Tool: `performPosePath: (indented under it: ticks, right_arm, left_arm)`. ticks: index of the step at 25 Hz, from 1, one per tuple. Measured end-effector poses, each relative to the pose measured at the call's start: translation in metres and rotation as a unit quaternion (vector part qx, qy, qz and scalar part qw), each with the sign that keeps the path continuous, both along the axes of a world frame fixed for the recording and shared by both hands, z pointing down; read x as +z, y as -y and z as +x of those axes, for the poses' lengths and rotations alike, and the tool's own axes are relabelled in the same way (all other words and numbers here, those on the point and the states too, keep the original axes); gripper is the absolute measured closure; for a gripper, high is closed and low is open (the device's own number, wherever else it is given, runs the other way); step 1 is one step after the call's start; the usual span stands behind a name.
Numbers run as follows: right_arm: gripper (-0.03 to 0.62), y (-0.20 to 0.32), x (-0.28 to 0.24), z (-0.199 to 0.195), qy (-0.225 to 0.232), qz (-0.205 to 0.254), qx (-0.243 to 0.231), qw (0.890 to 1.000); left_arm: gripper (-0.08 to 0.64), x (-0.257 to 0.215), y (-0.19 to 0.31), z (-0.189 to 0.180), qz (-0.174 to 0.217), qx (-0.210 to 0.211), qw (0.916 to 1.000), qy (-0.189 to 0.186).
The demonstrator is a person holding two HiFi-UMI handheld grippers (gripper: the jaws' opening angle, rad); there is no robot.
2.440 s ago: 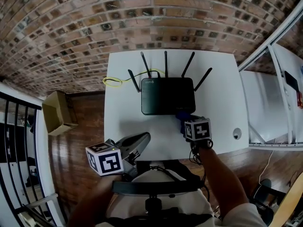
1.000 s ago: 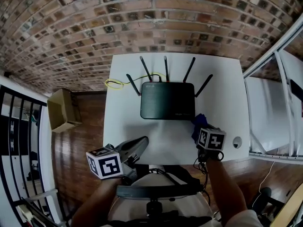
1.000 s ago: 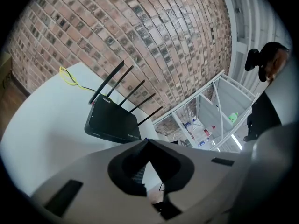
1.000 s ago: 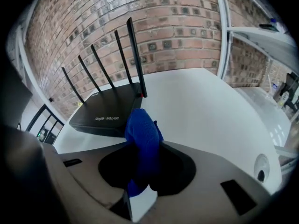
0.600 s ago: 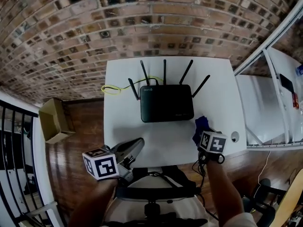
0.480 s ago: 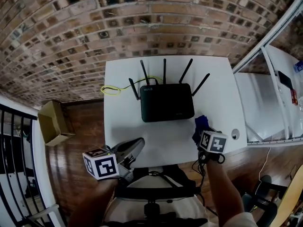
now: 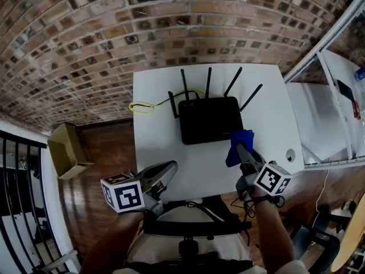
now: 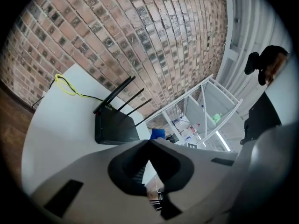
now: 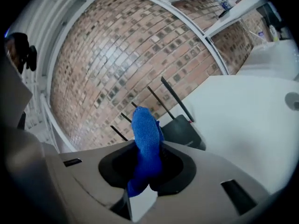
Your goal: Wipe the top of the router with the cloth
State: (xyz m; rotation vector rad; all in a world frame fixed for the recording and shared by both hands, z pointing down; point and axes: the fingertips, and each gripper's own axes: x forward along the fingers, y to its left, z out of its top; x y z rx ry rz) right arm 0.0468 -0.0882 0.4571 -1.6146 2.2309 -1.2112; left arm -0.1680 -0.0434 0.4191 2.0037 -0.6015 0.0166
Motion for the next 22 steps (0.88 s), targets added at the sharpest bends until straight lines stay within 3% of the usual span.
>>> performPosePath:
  ticks: [5, 8, 11, 16, 22]
  right_arm:
    - [0.48, -0.005, -0.041, -0.018, 0.103, 0.042, 0.031, 0.993]
    - [0.48, -0.009, -0.065, -0.031, 0.126, 0.064, 0.027, 0.99]
    - [0.48, -0.011, -0.079, -0.043, 0.122, 0.07, 0.02, 0.99]
    - [0.482, -0.015, -0.083, -0.058, 0.047, 0.055, -0.007, 0.997]
    - [0.482, -0.029, -0.091, -0.062, 0.02, 0.048, -0.002, 0.999]
  left_arm:
    - [0.549, -0.024, 0.005, -0.006, 0.008, 0.003, 0.9993, -0.036]
    - [0.549, -0.034, 0.006, -0.011, 0.01, 0.003, 0.9988, -0.048]
    - [0.549, -0.045, 0.009, -0.016, 0.017, 0.002, 0.9979, -0.062]
    - [0.549, -0.05, 0.005, -0.023, 0.012, 0.008, 0.9962, -0.086]
    - [0.549, -0.036, -0.005, -0.021, -0.006, 0.03, 0.9942, -0.103]
